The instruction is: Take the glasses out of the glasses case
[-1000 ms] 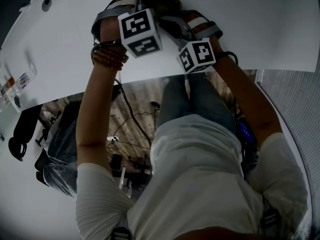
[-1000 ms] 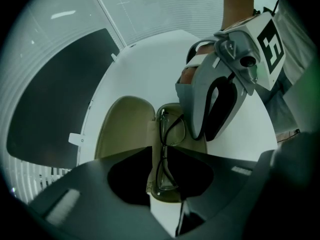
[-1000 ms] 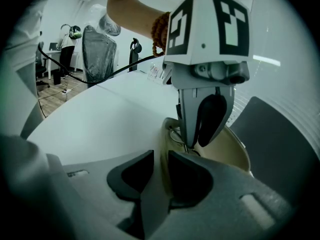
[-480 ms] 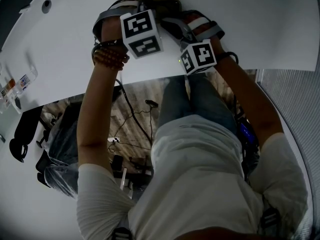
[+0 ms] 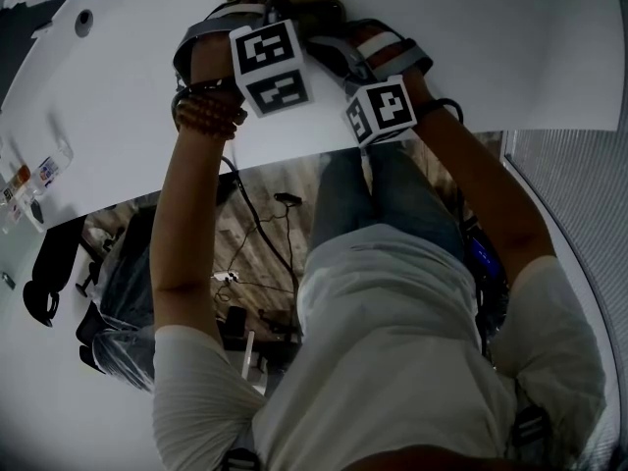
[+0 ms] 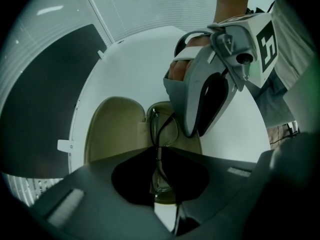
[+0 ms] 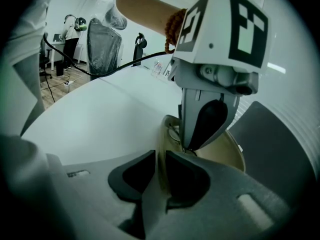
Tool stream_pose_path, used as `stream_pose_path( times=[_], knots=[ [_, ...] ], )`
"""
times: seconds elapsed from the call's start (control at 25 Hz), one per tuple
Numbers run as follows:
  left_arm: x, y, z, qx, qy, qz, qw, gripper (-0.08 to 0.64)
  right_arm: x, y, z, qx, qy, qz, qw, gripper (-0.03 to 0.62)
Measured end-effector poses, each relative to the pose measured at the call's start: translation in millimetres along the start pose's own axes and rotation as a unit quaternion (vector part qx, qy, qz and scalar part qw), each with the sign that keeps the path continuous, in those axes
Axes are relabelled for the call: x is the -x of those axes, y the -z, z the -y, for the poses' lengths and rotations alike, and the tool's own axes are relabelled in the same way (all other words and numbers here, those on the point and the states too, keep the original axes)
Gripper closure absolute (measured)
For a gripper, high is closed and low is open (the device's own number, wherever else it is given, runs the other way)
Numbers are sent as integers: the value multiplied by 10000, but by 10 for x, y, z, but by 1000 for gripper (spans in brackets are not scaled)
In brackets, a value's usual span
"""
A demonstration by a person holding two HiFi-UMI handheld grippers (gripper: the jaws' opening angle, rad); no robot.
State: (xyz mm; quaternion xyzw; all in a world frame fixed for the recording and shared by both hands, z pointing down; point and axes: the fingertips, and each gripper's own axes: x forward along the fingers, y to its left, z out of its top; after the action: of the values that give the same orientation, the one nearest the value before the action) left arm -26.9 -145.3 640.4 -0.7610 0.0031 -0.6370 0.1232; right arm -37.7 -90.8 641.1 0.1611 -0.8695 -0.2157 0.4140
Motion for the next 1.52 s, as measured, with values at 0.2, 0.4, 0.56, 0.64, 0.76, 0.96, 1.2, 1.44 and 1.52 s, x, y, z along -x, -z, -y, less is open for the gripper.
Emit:
stream_pose_path(
  times=[0.2,0.4,0.56,0.64,0.76,0.96,1.2,1.44,1.52],
  knots=[
    [13,-6,-12,0,-12,32,10000,537,-1,-11,3,-44,-12,-14,10000,525],
    [62,-18,6,91,-25,128,9999,548,22,-5,9,-29,-1,-47,10000,525],
    [117,2,15,160,-18,164,9997,551,22,-19,22,-99,-10,-60,9999,525],
    [160,14,15,178,-34,165,9997,551,18,-17,19,-84,-2,-51,10000,526],
    [251,41,-5,220,-100,167,9996,552,12,-9,-2,-52,13,-24,10000,525],
    [472,48,-60,420,-205,314,9984,552,15,9,-20,22,40,-8,10000,526],
    [670,343,-44,620,-250,165,9976,551,38,0,-13,40,-6,-29,10000,525],
    [777,745,49,951,-231,-23,9952,551,31,13,-75,143,-15,28,9999,526],
    [791,896,88,1058,-216,-110,9941,551,40,11,-72,145,-19,29,9999,526]
  ],
)
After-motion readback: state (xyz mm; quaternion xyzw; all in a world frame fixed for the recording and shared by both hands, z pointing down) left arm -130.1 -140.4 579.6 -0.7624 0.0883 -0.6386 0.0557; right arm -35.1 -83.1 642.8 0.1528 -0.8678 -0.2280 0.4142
